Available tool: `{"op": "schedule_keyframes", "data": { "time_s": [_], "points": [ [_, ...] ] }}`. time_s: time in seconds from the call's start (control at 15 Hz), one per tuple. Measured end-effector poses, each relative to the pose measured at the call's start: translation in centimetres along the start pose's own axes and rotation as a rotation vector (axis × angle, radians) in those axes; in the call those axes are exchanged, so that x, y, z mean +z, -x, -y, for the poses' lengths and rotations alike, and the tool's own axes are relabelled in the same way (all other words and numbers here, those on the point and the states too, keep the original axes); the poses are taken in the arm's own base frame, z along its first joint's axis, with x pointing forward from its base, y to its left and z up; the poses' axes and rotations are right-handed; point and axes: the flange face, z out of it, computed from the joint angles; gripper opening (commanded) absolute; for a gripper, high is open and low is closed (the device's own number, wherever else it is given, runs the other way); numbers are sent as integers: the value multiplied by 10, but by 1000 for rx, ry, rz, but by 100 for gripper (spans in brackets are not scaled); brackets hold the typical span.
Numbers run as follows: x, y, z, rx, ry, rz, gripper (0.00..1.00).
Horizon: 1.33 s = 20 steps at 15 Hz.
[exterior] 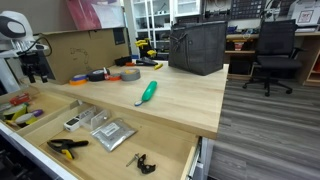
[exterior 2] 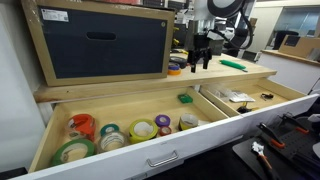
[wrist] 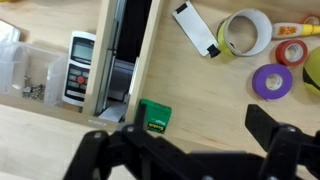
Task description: Put the purple masking tape in the open drawer.
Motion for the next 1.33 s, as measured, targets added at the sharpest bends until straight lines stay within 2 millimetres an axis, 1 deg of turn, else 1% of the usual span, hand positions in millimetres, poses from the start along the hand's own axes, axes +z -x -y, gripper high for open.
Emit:
{"op": "schedule_keyframes", "data": {
  "time_s": [0.2, 0.33, 0.6, 0.8, 0.93, 1.07, 1.2, 1.33],
  "points": [
    [-29, 11, -26, 29, -20, 1, 100],
    [-44, 18, -46, 59, -32, 1, 100],
    [-65, 31, -90, 133, -50, 18, 100],
    [-79, 45, -114, 183, -65, 38, 100],
    [-90, 56, -123, 207, -74, 30, 100],
    [-105, 69, -127, 225, -82, 8, 100],
    [-122, 85, -126, 245, -86, -22, 100],
    [-140, 105, -121, 261, -92, -62, 100]
  ]
}}
